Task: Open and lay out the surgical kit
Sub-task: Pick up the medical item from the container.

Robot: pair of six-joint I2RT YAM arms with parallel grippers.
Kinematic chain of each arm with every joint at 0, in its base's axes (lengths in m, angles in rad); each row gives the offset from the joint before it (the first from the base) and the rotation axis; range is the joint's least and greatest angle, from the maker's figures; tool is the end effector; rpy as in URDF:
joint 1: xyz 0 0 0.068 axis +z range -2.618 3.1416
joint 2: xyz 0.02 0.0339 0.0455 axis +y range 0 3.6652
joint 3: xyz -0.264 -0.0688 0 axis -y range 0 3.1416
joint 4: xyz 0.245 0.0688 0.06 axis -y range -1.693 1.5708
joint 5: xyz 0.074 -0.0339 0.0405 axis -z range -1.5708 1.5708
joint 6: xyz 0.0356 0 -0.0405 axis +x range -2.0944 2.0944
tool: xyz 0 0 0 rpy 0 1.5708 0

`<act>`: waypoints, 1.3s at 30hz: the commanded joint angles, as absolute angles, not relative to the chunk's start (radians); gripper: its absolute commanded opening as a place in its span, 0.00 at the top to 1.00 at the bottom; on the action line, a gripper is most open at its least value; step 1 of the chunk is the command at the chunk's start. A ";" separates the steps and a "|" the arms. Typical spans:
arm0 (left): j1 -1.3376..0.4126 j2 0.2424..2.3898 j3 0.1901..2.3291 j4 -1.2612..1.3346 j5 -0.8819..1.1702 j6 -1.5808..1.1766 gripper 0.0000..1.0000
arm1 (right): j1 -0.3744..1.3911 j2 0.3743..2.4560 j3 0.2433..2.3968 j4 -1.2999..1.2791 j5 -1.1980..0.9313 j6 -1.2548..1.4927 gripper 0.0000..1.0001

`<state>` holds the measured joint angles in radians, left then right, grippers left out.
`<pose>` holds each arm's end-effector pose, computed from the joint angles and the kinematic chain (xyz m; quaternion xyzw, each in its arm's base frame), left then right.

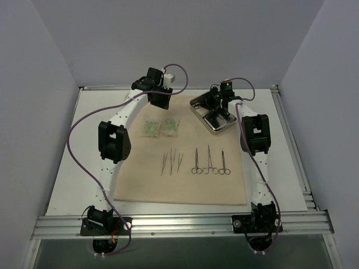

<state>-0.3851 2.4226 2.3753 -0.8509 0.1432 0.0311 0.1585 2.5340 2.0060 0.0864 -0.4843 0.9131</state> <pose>0.4932 -0.2054 0.2503 0.2176 0.9164 -0.1244 0.3121 0.5642 0.1070 0.1475 0.1829 0.8097 0.4394 0.3432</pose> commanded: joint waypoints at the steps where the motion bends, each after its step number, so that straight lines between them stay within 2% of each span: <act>1: -0.388 2.373 2.376 -0.821 0.152 0.034 0.52 | 0.163 2.574 1.985 0.150 -0.488 0.977 0.72; 5: -0.388 2.373 2.375 -0.821 0.147 0.037 0.52 | 0.156 2.574 1.956 0.224 -0.492 1.035 0.76; 12: -0.388 2.372 2.370 -0.819 0.143 0.040 0.52 | 0.161 2.563 1.887 0.310 -0.462 1.207 0.75; 17: -0.391 2.423 2.437 -0.801 0.175 0.049 0.52 | 0.164 2.576 1.882 0.350 -0.422 1.321 0.81; 21: -0.405 2.488 2.563 -0.799 0.173 0.052 0.48 | 0.170 2.586 1.939 0.258 -0.377 1.296 0.78; 25: -0.417 2.496 2.577 -0.763 0.209 0.040 0.47 | 0.169 2.586 1.942 0.232 -0.387 1.273 0.74; 31: -0.428 2.522 2.534 -0.600 0.274 0.012 0.41 | 0.170 2.563 1.881 0.236 -0.400 1.238 0.76; 35: -0.442 2.588 2.575 -0.516 0.317 0.012 0.35 | 0.172 2.565 1.896 0.229 -0.420 1.174 0.77; 39: -0.451 2.649 2.627 -0.451 0.325 0.027 0.34 | 0.173 2.580 1.907 0.241 -0.474 1.151 0.78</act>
<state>-0.4404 2.6026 2.5538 -0.5613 0.2844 0.0216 0.1684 2.5435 1.9205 0.3359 -0.4454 1.1679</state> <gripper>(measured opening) 0.656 0.224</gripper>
